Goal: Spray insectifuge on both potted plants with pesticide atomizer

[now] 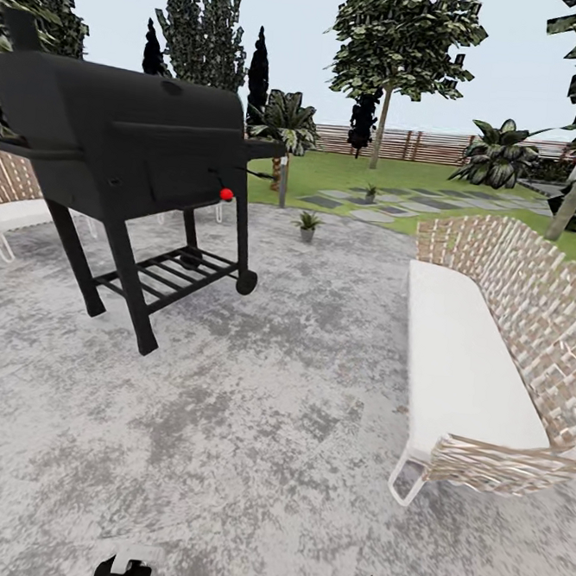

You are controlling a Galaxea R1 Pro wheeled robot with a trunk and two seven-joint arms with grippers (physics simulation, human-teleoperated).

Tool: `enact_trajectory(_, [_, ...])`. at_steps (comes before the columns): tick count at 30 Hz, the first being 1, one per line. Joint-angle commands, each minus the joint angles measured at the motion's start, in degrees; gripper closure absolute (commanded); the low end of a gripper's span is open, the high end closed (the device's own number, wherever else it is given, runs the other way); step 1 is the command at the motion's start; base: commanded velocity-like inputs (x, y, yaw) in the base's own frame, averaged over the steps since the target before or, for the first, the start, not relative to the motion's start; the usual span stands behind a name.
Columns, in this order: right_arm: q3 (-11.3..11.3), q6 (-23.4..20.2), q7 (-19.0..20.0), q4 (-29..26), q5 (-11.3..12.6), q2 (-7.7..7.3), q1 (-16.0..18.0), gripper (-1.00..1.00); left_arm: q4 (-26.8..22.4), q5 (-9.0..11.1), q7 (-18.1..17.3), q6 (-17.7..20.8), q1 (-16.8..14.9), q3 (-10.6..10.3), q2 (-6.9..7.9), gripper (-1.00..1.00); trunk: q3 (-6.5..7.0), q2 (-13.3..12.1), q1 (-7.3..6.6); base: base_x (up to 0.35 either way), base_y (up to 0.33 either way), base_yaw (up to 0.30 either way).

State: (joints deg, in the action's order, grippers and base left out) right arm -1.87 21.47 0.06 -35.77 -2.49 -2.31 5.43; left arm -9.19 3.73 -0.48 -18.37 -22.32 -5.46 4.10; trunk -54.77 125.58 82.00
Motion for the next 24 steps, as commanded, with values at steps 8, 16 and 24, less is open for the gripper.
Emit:
enact_trajectory(8, [-0.1, 0.2, 0.0, 0.0, -0.2, 0.03, 0.0, -1.00, 0.0, 0.4, -0.1, -0.2, 0.0, -0.4, 0.03, 1.00, -0.05, 0.0, 0.01, 0.180, 0.280, -0.001])
enact_trajectory(16, [-0.1, 0.2, -0.2, -0.1, -0.2, 0.03, 0.0, -1.00, 0.0, 0.4, -0.1, -0.2, 0.0, -0.4, 0.03, 1.00, -0.05, 0.0, 0.01, 0.183, 0.280, -0.083])
enact_trajectory(24, [-0.2, 0.2, -0.2, 0.0, -0.2, 0.03, 0.0, -1.00, 0.0, 0.4, -0.1, -0.2, 0.0, -0.4, 0.03, 1.00, -0.05, 0.0, 0.01, 0.229, 0.274, -0.260])
